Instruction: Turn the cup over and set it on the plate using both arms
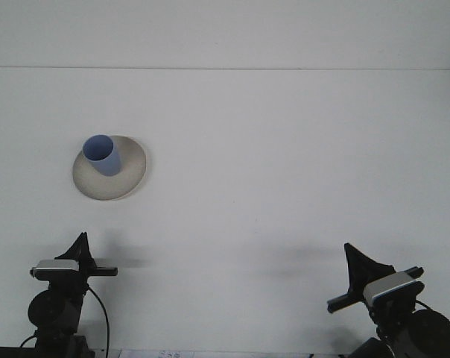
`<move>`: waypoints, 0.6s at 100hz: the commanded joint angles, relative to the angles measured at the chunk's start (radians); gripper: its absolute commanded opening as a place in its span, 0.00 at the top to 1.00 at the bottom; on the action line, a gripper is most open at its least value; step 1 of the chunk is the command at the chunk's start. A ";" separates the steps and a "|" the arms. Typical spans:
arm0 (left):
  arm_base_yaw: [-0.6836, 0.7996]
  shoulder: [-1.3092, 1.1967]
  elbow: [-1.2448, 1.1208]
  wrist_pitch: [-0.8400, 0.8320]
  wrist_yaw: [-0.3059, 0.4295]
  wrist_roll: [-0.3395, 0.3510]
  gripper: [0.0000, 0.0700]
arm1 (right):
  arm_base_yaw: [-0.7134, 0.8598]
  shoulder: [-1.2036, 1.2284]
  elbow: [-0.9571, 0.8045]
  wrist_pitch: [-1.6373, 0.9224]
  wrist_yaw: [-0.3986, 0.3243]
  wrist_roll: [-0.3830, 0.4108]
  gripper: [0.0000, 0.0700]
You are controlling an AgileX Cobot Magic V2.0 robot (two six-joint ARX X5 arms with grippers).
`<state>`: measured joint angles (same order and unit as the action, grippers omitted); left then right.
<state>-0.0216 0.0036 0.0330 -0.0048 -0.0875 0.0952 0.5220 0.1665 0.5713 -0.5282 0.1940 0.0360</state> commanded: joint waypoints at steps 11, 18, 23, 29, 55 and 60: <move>0.003 -0.001 -0.019 0.010 -0.001 0.005 0.98 | -0.330 -0.084 -0.224 0.261 -0.175 -0.036 0.99; 0.003 -0.001 -0.019 0.010 -0.001 0.005 0.98 | -0.442 -0.124 -0.323 0.333 -0.261 -0.021 0.99; 0.003 -0.001 -0.019 0.010 -0.001 0.005 0.98 | -0.497 -0.146 -0.386 0.373 -0.298 -0.005 0.99; 0.003 -0.001 -0.019 0.010 -0.001 0.005 0.98 | -0.530 -0.164 -0.445 0.405 -0.302 0.006 0.99; 0.003 -0.001 -0.019 0.010 -0.001 0.005 0.98 | -0.543 -0.165 -0.558 0.438 -0.291 0.003 0.99; 0.003 -0.001 -0.019 0.010 -0.001 0.005 0.98 | -0.543 -0.165 -0.558 0.438 -0.292 0.002 0.99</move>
<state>-0.0216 0.0036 0.0334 -0.0055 -0.0875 0.0952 -0.0200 0.0044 0.0147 -0.1001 -0.1005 0.0311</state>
